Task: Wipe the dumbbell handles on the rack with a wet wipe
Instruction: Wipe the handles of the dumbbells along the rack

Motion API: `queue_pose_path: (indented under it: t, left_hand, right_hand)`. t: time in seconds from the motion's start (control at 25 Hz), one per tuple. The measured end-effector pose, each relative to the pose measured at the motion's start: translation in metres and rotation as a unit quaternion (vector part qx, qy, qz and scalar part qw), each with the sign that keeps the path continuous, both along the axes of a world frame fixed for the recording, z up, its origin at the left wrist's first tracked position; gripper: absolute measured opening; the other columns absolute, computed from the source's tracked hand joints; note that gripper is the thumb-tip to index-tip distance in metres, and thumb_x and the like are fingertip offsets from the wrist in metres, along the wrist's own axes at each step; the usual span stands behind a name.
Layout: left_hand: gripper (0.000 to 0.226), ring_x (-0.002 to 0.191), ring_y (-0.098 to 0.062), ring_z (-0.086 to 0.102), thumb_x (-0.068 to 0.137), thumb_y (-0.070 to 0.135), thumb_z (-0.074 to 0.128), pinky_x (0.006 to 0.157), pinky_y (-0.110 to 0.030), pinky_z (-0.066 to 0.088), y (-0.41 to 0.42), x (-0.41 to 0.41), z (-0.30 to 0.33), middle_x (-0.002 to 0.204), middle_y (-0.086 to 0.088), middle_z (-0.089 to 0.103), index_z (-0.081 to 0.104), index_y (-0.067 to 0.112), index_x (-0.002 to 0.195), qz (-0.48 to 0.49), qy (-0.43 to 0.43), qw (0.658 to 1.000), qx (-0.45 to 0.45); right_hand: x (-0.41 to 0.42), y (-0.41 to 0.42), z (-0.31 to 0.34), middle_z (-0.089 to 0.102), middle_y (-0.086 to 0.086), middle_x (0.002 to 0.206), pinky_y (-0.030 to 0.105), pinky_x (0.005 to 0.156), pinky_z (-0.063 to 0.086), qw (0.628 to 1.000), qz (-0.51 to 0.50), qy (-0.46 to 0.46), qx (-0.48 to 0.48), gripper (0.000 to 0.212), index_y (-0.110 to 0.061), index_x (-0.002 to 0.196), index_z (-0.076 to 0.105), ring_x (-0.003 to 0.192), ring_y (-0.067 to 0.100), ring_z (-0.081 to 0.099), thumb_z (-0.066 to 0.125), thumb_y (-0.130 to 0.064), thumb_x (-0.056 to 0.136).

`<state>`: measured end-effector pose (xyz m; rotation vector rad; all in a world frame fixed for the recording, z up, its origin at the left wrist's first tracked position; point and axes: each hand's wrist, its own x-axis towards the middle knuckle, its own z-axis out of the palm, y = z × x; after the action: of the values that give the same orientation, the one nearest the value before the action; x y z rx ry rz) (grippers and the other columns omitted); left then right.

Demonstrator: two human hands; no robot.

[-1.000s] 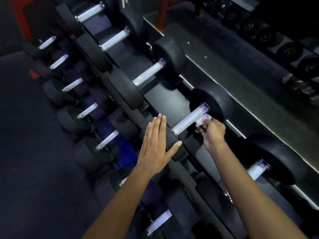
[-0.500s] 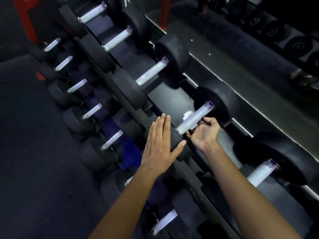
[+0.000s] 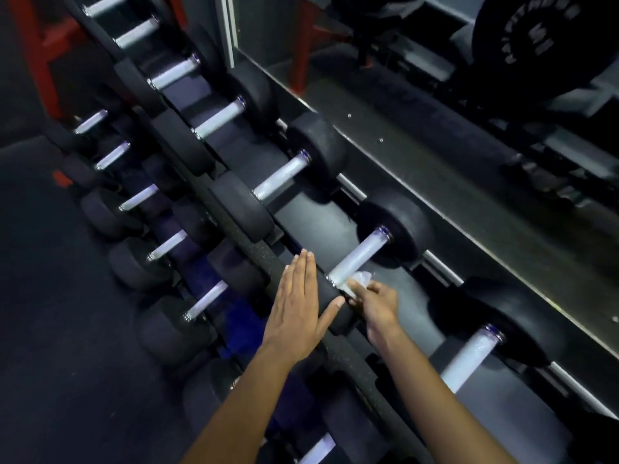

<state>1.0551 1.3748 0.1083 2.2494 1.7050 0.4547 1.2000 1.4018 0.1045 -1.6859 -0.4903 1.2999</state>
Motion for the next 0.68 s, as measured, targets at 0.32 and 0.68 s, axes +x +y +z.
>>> queue_pose_path:
  t: [0.32, 0.68]
  left_hand:
    - [0.069, 0.143, -0.028, 0.018, 0.097, 0.047, 0.027, 0.118, -0.042, 0.006, 0.127, -0.105, 0.021, 0.155, -0.017, 0.020, 0.019, 0.000, 0.148, 0.110, -0.023, 0.989, 0.097]
    - [0.063, 0.138, -0.031, 0.032, 0.098, 0.038, 0.023, 0.117, -0.039, 0.009, 0.181, -0.137, 0.008, 0.148, -0.021, 0.034, 0.030, -0.006, 0.142, 0.046, -0.039, 0.997, 0.047]
  right_hand:
    - [-0.041, 0.085, 0.056, 0.062, -0.002, 0.068, 0.018, 0.062, 0.044, 0.934, 0.135, -0.300, 0.140, 0.012, -0.012, 0.074, 0.061, 0.062, 0.007, 0.053, 0.072, -0.018, 0.076]
    - [-0.129, 0.188, 0.050, 0.065, -0.001, 0.084, 0.029, 0.046, 0.045, 0.582, 0.386, -0.651, 0.297, 0.024, -0.018, 0.094, 0.056, 0.071, 0.024, 0.062, 0.060, -0.004, 0.075]
